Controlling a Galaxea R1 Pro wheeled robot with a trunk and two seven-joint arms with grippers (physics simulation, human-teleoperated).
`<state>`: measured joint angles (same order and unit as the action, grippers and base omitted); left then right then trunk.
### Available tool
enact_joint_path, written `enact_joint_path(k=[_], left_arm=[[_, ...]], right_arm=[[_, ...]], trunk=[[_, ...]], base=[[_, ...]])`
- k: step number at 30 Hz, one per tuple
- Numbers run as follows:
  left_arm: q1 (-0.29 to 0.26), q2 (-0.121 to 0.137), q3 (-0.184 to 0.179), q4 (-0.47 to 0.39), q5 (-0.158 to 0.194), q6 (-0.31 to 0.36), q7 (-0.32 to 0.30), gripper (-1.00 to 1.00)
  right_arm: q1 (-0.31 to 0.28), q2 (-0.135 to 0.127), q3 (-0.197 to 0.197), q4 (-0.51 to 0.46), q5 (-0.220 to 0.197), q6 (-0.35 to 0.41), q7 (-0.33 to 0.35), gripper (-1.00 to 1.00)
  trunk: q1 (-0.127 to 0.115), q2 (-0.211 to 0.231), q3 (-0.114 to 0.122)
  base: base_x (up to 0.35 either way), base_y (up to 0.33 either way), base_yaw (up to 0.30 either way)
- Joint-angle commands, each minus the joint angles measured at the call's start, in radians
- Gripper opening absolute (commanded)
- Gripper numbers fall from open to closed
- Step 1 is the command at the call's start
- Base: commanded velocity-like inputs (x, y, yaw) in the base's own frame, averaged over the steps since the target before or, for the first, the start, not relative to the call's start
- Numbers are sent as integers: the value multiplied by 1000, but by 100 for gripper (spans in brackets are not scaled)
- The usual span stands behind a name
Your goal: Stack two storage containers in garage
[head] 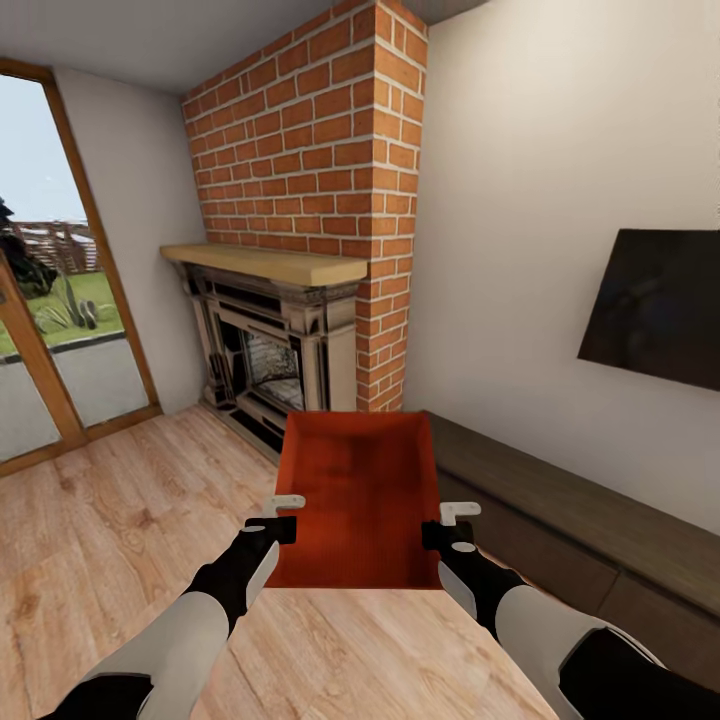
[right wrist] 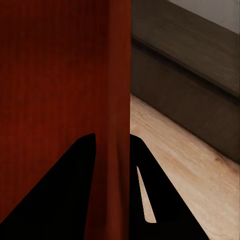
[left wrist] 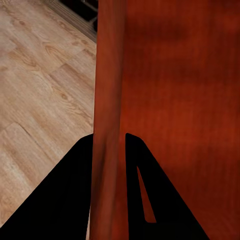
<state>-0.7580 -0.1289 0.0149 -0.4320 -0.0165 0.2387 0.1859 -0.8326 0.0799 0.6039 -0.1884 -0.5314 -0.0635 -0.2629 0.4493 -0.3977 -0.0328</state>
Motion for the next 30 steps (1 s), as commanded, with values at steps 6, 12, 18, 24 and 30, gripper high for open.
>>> enact_joint_path(k=[6,12,18,24,30], left_arm=[[0,2,0,1,-11,8,7,-100],[0,2,1,1,-11,8,7,-100],[0,2,0,1,-11,8,7,-100],[0,2,0,1,-11,8,7,-100],[0,2,0,1,-11,8,7,-100]], right_arm=[[-2,0,0,-3,4,-30,1,-100],[-2,0,0,-3,4,-30,1,-100],[-2,0,0,-3,4,-30,1,-100],[-2,0,0,-3,4,-30,1,-100],[-2,0,1,-3,4,-30,1,-100]], trunk=[[1,-2,2],[1,-2,2],[1,-2,2],[1,-2,2],[1,-2,2]], base=[[0,0,0],[0,0,0],[0,0,0],[0,0,0],[0,0,0]])
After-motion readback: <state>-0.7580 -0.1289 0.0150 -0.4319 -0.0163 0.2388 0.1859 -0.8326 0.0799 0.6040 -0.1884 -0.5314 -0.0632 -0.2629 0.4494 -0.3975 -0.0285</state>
